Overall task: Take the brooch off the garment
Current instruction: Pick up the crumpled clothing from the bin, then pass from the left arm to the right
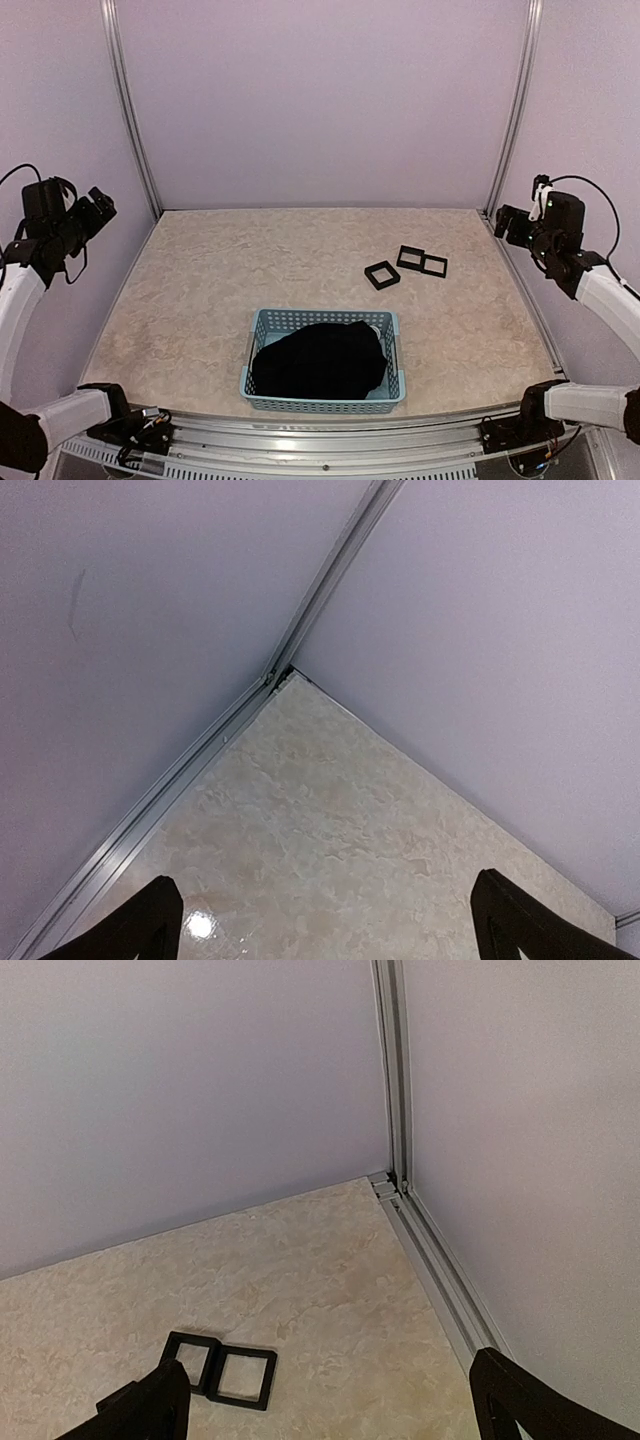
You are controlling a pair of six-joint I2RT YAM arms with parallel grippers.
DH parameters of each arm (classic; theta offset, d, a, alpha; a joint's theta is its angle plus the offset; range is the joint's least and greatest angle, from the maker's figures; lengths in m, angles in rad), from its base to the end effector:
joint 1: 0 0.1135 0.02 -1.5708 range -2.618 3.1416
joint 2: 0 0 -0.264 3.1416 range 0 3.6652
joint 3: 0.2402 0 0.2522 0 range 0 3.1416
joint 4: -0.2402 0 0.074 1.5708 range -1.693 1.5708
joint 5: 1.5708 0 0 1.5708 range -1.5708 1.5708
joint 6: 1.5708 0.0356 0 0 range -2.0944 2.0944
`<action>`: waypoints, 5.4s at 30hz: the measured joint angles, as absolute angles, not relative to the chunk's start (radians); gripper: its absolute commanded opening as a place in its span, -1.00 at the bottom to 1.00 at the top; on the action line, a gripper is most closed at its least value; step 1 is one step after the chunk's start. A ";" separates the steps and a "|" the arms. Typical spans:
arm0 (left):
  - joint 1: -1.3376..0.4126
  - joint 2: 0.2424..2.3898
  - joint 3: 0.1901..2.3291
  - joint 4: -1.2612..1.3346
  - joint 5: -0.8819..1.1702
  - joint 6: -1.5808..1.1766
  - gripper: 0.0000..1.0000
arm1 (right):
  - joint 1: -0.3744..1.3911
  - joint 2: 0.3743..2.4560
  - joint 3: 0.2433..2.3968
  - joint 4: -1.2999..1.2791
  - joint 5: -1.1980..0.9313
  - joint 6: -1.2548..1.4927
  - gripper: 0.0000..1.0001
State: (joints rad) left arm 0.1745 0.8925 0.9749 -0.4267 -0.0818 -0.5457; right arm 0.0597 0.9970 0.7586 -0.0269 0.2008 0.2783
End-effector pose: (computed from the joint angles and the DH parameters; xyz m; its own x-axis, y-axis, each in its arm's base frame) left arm 0.1931 0.0370 0.3621 -0.1550 -0.5526 -0.8189 -0.3852 0.7971 -0.4650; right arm 0.2340 0.0069 0.3071 -0.2149 0.2568 -0.9423 0.2004 0.9559 0.2148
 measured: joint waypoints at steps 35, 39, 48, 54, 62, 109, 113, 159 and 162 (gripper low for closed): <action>-0.828 1.637 1.309 -0.611 0.447 -0.266 0.98 | 0.511 1.304 0.932 -0.250 0.022 0.285 0.94; -0.847 1.737 1.341 -0.629 0.489 -0.226 0.98 | 0.523 1.314 0.933 -0.250 0.027 0.306 0.94; -0.954 1.921 1.400 -0.654 0.459 -0.159 0.97 | 0.534 1.314 0.932 -0.250 0.046 0.339 0.94; -0.996 2.001 1.456 -0.688 0.380 -0.143 0.54 | 0.535 1.314 0.912 -0.248 0.062 0.353 0.94; -0.997 2.025 1.474 -0.696 0.301 -0.129 -1.00 | 0.535 1.319 0.904 -0.242 0.072 0.357 0.93; -0.657 1.589 1.727 -0.607 0.564 -0.385 -1.00 | 0.576 1.277 1.070 -0.194 -0.196 0.387 0.99; -0.628 1.649 1.729 -0.632 0.572 -0.377 -1.00 | 0.577 1.256 1.176 -0.174 -0.288 0.390 0.99; -0.612 1.695 1.544 -0.609 0.429 -0.155 0.97 | 0.741 1.174 1.386 -0.279 0.239 0.245 -1.00; -0.605 1.712 1.539 -0.635 0.358 -0.106 0.97 | 0.739 1.174 1.442 -0.307 0.344 0.224 -1.00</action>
